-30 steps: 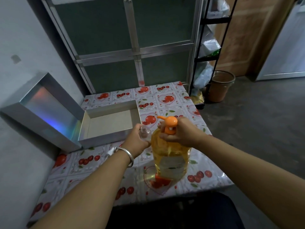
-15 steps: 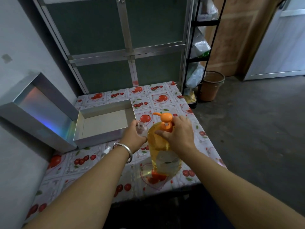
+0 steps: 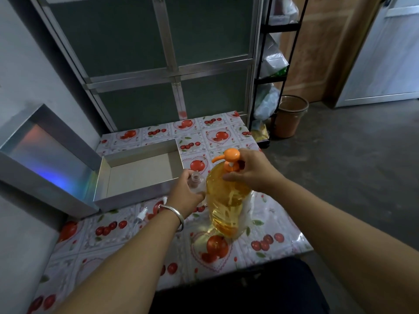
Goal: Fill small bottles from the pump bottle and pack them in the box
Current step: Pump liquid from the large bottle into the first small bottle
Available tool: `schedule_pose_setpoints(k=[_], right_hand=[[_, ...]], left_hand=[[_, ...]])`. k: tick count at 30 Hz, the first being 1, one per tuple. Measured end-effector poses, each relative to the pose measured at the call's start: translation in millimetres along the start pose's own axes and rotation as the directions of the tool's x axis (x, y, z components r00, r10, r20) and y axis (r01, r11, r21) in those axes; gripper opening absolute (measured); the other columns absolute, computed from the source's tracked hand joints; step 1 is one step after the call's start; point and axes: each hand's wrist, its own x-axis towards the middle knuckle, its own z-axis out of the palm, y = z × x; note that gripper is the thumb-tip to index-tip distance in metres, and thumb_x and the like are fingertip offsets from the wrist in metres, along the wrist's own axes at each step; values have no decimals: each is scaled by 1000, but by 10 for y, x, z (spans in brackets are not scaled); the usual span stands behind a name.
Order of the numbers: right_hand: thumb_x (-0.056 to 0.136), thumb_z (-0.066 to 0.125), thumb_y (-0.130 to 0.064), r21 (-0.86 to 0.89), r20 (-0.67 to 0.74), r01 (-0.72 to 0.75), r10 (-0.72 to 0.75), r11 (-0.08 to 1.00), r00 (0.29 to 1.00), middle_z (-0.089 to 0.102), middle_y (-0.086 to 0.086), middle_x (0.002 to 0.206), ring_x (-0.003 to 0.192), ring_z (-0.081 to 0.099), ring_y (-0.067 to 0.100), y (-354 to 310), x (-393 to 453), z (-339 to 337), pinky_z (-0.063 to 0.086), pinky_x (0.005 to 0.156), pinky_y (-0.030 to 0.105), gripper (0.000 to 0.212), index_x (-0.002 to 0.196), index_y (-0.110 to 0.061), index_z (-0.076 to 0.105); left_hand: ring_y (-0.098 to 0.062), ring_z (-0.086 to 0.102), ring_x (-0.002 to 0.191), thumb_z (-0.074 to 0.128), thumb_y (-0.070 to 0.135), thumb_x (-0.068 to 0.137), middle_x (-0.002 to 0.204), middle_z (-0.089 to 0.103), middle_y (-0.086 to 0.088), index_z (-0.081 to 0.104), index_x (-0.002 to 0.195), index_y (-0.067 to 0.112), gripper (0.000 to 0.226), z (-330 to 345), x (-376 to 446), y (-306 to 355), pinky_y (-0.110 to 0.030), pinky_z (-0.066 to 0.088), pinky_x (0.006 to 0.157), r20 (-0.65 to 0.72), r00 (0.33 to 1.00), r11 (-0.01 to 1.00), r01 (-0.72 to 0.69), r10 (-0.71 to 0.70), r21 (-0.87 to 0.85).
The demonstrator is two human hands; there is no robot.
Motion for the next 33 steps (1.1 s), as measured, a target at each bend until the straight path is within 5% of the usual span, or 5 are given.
schedule_pose_setpoints(k=[12,18,23,28,33], right_hand=[[76,75,-12,115,236,-99,70,988,969,63,14,104,101,59,27,-84,187,-105,47,82,30,31,105,-7,64],[76,73,-6,309,343,-178,65,934,937,52,5,127,114,49,24,-146,157,-209,45,95,39,62,130,-26,51],[78,72,-8,76,266,-73,50,994,963,62,6,117,113,55,26,-180,180,-223,45,101,45,42,117,-17,62],[77,73,-15,256,250,-100,34,961,968,54,1,124,114,52,22,-206,164,-219,49,95,39,53,124,-31,56],[79,71,-25,261,224,-70,11,963,975,62,-3,112,109,57,19,-259,170,-266,51,91,34,27,106,-28,66]], left_hand=[[-17,56,93,71,5,75,99,60,-1,54,109,15,39,-125,-13,-35,-22,43,79,-14,996,996,-91,91,24],[-17,56,96,73,15,74,104,61,-1,54,112,16,43,-177,-106,14,-25,45,82,-6,990,990,-142,142,7],[-21,56,98,72,17,75,106,59,-5,52,118,15,48,-218,-151,66,-34,49,87,7,990,989,-142,141,32],[-18,55,97,72,18,76,98,55,3,49,108,24,40,-233,-164,98,-30,48,86,31,985,985,-169,168,31],[-16,53,92,73,19,75,98,56,0,52,111,18,41,-256,-165,167,-25,45,80,23,977,977,-213,212,33]])
